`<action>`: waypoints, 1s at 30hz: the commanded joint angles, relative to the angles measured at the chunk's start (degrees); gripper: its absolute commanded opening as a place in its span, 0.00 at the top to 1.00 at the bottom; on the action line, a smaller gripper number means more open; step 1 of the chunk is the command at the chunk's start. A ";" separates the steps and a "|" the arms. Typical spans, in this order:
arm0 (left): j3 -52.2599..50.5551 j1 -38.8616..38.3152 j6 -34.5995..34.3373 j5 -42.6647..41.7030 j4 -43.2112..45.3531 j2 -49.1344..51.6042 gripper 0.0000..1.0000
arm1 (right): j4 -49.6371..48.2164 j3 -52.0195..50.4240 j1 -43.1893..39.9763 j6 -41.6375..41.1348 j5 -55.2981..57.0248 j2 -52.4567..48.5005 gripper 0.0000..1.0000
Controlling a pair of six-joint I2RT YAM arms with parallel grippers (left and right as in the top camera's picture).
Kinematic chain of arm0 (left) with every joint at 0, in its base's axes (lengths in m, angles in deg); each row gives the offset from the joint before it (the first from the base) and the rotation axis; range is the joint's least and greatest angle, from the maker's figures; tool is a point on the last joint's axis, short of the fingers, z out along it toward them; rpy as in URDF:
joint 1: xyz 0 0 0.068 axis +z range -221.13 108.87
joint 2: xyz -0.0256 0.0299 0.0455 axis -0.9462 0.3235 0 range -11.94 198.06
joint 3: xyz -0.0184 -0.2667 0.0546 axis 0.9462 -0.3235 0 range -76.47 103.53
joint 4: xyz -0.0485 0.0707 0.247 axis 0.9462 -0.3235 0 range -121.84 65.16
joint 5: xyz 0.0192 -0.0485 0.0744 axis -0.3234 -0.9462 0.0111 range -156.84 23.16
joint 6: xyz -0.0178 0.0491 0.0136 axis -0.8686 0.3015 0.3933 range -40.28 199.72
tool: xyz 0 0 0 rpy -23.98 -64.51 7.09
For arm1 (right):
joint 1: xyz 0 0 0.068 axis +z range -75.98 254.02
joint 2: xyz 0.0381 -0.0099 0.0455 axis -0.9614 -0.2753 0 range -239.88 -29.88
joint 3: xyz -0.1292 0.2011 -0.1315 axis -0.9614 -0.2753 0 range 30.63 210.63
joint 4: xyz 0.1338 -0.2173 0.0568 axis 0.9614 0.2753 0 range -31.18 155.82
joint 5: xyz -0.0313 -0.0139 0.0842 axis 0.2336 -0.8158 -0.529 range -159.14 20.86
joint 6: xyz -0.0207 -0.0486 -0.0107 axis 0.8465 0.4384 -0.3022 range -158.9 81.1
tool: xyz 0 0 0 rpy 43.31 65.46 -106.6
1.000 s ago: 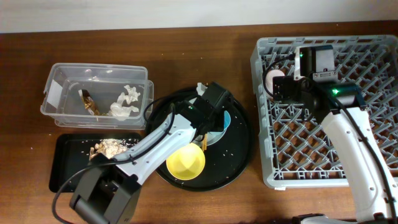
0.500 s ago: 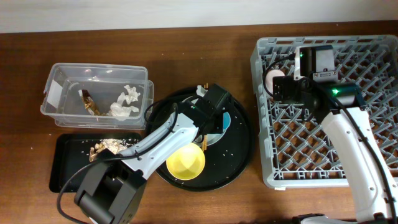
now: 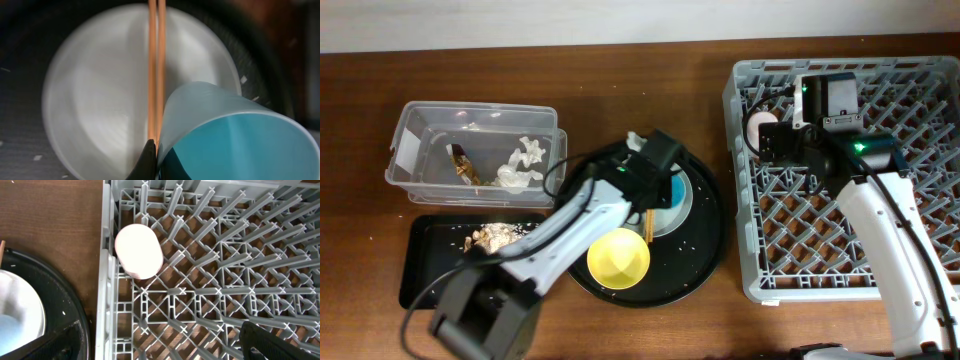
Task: Sort waste into correct bins and load items into the dishwasher rack
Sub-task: 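Lift the blue cup and hand it to the right gripper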
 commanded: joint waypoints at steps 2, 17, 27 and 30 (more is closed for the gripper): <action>1.81 5.11 0.20 -3.37 -0.74 -13.38 0.99 | -0.17 0.94 -0.22 -0.07 0.72 -0.42 0.02; 1.81 39.06 25.88 -84.21 -2.56 -22.95 1.00 | -0.26 0.94 -0.22 -0.24 0.46 -0.42 0.02; 1.81 40.76 25.88 -83.89 -2.58 -22.95 1.00 | 5.09 1.07 -0.24 5.68 -29.09 0.02 0.02; 1.81 40.74 25.86 -84.32 -2.58 -22.95 1.00 | 6.36 2.54 -1.07 9.27 -39.50 2.67 0.01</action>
